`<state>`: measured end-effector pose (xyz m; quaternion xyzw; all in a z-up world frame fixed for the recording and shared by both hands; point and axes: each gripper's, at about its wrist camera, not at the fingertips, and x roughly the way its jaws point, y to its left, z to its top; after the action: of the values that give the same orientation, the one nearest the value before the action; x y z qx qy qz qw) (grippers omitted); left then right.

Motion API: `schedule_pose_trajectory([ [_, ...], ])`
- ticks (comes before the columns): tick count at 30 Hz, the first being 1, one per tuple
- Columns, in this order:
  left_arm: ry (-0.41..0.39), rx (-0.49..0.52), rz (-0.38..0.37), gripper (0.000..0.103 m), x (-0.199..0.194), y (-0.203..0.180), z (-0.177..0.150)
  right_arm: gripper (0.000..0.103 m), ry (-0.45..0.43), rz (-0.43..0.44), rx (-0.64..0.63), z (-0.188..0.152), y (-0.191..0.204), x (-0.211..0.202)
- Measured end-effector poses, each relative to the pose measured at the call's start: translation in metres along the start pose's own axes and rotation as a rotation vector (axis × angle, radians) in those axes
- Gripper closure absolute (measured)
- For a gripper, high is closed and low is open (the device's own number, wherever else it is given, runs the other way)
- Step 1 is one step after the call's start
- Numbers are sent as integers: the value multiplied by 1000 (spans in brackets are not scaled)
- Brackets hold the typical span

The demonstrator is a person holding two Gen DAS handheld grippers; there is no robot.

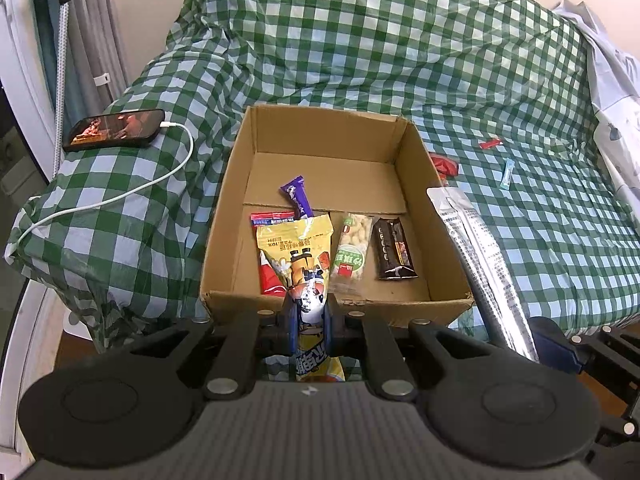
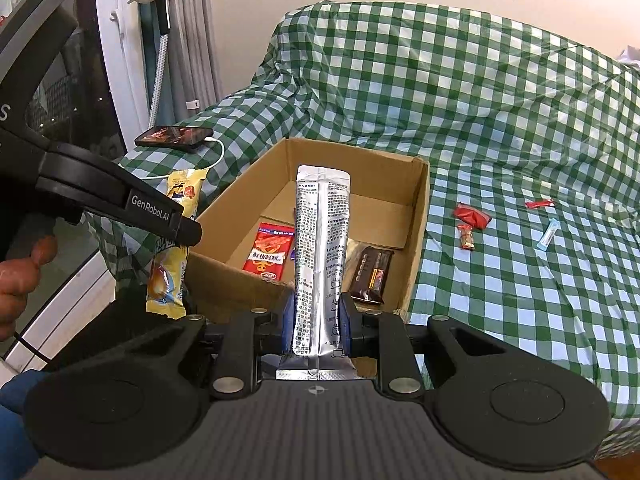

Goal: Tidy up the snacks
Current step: 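Carry the silver packet with the right tool while the left tool carries the yellow packet into the box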

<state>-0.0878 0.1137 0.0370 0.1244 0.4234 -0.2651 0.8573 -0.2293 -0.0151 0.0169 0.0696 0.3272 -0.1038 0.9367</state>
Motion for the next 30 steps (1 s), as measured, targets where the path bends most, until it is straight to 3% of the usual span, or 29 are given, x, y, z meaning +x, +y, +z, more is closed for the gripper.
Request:
schedule_pose_trajectory([
  [30, 12, -58, 25, 90, 26, 20, 20, 79, 11, -15, -9, -5, -2, 15],
])
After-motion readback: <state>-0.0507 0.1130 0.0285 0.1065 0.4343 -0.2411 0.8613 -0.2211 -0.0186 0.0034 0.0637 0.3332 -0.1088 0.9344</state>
